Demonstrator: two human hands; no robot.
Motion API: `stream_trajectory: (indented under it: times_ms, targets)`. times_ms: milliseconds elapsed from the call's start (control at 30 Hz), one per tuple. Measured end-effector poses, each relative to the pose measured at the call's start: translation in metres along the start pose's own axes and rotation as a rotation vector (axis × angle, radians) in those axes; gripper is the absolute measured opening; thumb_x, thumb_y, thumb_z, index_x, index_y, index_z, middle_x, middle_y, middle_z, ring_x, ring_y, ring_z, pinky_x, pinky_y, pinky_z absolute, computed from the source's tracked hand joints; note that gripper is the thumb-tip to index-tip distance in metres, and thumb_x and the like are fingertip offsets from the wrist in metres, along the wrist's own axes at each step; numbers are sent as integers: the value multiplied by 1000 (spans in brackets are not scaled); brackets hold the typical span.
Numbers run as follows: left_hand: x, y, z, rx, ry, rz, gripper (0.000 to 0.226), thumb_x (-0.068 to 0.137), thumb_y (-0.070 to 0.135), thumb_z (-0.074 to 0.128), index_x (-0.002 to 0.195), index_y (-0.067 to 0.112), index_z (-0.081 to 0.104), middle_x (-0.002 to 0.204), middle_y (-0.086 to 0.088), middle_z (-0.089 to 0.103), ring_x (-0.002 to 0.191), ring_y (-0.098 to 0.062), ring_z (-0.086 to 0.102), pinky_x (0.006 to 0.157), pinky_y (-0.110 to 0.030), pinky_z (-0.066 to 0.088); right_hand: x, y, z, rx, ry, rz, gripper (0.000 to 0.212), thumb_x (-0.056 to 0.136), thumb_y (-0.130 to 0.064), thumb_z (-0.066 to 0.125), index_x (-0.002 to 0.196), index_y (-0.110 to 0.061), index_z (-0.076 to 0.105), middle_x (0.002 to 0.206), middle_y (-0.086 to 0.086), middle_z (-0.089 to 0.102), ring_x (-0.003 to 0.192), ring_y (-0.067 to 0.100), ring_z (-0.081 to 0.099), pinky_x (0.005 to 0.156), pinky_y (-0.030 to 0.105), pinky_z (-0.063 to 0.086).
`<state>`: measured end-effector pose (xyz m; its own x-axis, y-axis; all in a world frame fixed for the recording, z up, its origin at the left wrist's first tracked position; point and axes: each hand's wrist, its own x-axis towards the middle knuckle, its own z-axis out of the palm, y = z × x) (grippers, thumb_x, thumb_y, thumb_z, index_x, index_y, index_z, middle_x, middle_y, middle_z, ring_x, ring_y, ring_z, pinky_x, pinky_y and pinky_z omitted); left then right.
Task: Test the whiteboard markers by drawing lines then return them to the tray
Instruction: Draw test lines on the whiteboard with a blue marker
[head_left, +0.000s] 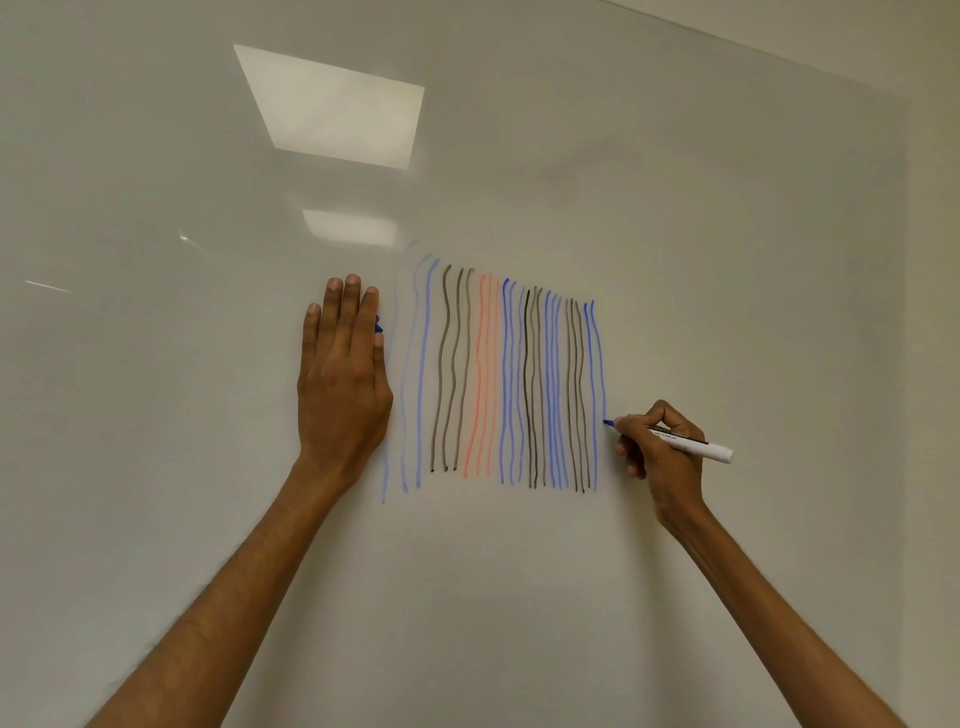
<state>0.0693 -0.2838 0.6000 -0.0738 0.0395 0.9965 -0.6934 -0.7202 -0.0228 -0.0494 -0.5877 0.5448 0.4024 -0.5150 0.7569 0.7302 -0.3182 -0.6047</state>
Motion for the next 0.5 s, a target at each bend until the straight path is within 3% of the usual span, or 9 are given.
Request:
stream_trajectory:
  times_ms: [267,433,500]
  targets:
    - [0,1,-1,-18,0,-9,46,106,9,36,151,2,33,159,-15,29,151,-26,19,125,-42,12,-19,9,-7,-45,-39,32,25,86,8,65,71,10,45,54,12,58,45,17,49,40,24,38]
    - [0,0,-2,-15,-4,-5,46,106,11,35,151,2,33,159,-15,28,151,-26,19,125,-41,11,-31,20,-17,-108,-61,52,29,84,9,68,65,-1,49,54,14,55,45,19,49,39,25,40]
    - [0,0,-2,-11,-4,-2,46,106,11,35,151,2,32,159,-15,28,151,-26,19,125,-41,11,-35,26,-21,-132,-78,72,25,84,9,68,68,7,49,54,15,54,45,19,49,40,25,40]
